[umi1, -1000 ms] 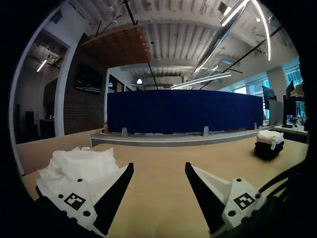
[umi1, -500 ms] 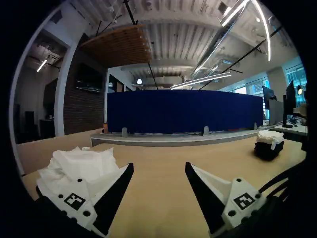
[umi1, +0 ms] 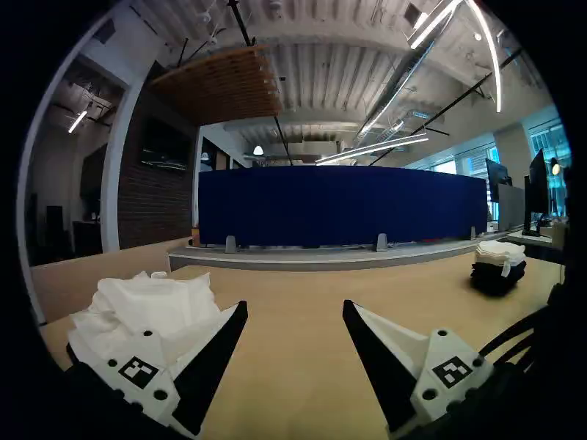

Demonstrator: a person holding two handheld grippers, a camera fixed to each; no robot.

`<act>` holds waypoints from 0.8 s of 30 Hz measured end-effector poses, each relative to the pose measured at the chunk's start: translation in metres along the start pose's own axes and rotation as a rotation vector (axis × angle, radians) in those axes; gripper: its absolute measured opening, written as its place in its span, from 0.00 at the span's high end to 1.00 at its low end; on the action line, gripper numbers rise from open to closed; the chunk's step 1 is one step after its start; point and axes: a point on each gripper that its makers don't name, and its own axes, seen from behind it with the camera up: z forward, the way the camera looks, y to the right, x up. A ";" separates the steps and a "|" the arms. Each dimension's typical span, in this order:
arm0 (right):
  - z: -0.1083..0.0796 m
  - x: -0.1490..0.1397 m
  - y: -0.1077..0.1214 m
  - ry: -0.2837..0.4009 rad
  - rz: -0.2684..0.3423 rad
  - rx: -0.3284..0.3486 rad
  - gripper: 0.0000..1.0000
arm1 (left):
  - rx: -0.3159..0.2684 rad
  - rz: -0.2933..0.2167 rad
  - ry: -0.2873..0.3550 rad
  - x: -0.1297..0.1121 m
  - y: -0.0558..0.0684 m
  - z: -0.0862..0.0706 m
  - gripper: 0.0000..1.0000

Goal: Fold towel

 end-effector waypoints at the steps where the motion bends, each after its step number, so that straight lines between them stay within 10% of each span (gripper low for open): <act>1: 0.001 -0.002 0.001 -0.003 0.001 -0.002 0.00 | 0.000 0.000 0.000 0.000 0.000 0.000 0.04; 24: 0.002 -0.027 -0.007 -0.018 -0.056 0.000 0.00 | 0.000 0.000 0.000 -0.001 0.000 0.000 0.03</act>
